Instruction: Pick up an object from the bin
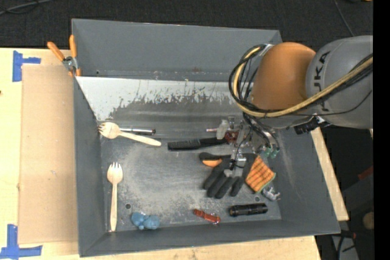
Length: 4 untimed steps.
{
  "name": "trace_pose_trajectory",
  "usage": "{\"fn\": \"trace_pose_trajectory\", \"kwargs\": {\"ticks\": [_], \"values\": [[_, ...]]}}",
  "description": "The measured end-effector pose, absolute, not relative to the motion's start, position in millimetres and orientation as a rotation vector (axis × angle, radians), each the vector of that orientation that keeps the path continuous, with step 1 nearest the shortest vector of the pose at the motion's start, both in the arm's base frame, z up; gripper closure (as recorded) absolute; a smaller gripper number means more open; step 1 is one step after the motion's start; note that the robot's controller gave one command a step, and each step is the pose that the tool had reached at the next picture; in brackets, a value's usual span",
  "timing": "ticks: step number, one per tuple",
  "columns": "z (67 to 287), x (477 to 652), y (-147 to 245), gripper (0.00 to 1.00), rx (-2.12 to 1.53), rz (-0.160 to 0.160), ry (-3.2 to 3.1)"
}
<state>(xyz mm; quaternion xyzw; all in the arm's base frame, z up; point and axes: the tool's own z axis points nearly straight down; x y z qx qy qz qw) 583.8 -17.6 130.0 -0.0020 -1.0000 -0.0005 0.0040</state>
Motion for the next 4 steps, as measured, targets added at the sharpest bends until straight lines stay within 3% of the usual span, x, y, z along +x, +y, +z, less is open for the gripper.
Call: {"fn": "trace_pose_trajectory", "kwargs": {"ticks": [1, 2, 3, 4], "values": [[133.6, 585.7, -17.7, 0.0, -0.006, -0.001, -3.14], [93.1, 574.8, -28.7, 0.0, -0.14, -0.002, -3.136], [72.0, 568.6, -41.2, 0.0, -0.231, -0.004, -3.134], [70.1, 546.8, -38.8, 1.0, -0.044, -0.005, -3.136]]}}
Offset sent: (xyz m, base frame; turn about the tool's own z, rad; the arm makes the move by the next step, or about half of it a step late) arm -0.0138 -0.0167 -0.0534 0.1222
